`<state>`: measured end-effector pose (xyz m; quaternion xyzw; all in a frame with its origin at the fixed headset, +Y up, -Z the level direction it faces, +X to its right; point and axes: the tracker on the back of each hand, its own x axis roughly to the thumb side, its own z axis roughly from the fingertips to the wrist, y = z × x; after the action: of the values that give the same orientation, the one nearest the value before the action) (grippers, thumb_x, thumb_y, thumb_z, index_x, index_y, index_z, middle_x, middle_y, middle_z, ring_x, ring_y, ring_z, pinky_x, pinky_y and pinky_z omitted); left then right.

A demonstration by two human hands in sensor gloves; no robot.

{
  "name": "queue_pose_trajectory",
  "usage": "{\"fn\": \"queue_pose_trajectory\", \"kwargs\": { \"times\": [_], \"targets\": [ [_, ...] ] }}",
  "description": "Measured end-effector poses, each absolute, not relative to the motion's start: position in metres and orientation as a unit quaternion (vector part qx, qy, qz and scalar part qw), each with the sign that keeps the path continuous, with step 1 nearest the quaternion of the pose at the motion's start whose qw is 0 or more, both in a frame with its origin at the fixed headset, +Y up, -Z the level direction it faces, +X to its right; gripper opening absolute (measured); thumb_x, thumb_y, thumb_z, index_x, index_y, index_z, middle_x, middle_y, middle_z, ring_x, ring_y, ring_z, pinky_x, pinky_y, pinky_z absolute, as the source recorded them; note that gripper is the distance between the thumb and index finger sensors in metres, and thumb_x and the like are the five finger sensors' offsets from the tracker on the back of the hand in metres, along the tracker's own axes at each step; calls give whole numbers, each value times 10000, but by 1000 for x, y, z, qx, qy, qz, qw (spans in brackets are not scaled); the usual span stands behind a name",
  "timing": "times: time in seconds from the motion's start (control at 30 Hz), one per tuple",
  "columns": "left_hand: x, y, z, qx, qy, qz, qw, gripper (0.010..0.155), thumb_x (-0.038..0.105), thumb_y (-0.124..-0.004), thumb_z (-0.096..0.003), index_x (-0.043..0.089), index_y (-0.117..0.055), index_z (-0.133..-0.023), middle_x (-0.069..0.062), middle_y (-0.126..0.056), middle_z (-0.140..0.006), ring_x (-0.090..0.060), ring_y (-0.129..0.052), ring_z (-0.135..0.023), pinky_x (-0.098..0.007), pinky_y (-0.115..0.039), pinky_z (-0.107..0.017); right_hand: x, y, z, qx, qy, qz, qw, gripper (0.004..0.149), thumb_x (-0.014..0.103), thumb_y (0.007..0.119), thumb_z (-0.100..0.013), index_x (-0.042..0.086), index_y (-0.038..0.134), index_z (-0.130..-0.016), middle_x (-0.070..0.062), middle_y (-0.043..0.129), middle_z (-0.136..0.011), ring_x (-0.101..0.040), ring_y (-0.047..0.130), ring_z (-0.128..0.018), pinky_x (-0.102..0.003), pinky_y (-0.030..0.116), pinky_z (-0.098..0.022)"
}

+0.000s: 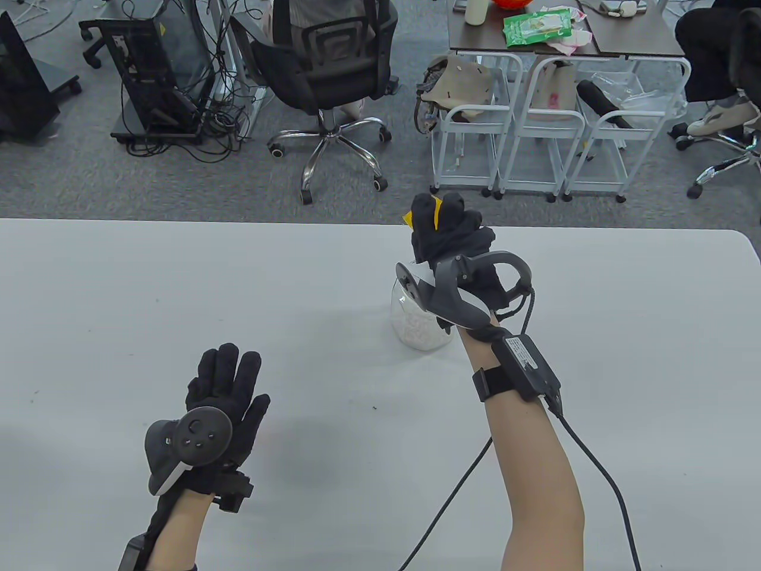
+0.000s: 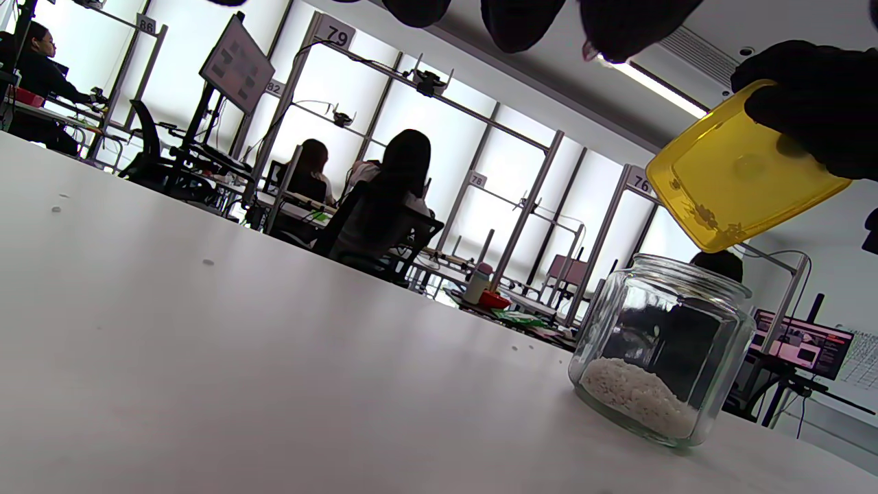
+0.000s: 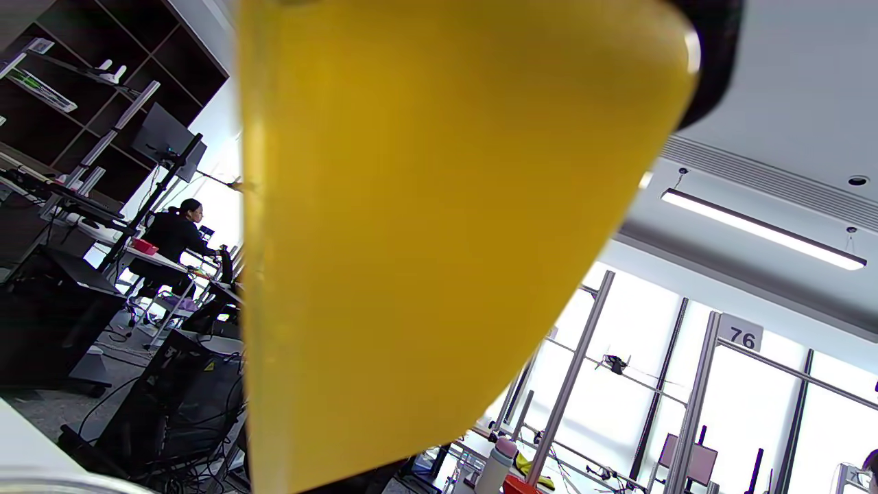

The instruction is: Pour rice from plastic food container into glass jar

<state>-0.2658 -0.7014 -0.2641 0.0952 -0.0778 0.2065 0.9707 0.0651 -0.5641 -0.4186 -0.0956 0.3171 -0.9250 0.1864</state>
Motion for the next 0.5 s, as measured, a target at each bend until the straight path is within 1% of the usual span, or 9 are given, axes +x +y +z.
{"fn": "queue_pose_trajectory", "kwargs": {
  "times": [0.5],
  "targets": [
    [-265, -702, -264, 94, -79, 206, 971, 655, 514, -549, -555, 308, -429, -1165, -130, -311, -1272, -428, -298, -1145, -673, -412, -765, 70, -564, -416, -92, 312, -928, 180, 562, 437, 499, -645, 181, 358, -1126, -278, 420, -1032, -412, 846, -702, -504, 807, -439]
  ]
}}
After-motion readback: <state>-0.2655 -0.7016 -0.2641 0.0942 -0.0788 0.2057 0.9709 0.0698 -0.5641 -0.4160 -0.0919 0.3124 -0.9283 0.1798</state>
